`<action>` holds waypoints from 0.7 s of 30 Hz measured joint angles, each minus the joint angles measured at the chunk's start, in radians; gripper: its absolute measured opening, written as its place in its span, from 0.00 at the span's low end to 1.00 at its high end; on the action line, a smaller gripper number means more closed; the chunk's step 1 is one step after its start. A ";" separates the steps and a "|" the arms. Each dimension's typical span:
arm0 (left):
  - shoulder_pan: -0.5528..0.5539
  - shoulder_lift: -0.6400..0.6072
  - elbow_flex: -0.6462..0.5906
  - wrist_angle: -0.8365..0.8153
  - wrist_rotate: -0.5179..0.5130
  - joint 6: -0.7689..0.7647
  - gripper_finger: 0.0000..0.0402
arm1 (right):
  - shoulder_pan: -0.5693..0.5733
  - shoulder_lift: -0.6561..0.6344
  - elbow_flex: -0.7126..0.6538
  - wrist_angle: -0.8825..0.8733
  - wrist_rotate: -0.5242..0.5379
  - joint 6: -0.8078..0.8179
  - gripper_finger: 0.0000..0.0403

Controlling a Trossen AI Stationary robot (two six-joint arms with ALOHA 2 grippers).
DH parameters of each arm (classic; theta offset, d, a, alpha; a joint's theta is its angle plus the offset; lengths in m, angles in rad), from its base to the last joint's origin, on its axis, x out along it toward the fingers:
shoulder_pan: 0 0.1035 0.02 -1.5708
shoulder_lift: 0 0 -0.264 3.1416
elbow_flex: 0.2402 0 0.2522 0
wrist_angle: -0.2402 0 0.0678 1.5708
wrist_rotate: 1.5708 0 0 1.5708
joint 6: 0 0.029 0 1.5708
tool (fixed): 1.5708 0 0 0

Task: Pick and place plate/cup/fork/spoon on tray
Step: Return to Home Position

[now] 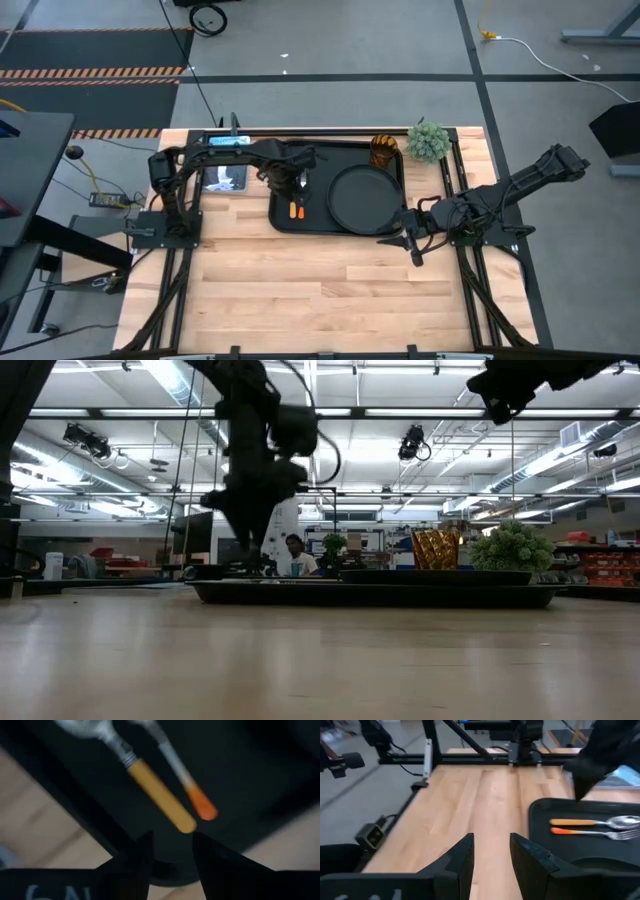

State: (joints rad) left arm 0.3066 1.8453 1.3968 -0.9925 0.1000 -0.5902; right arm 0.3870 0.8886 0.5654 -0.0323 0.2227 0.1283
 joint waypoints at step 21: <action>-0.161 -0.266 0.115 -0.022 -0.149 0.290 0.32 | 0.002 -0.297 -0.312 0.310 -0.113 0.045 0.33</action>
State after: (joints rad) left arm 0.1455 1.5793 1.5114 -1.0149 -0.0491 -0.2998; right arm 0.3894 0.5916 0.2538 0.2774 0.1097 0.1731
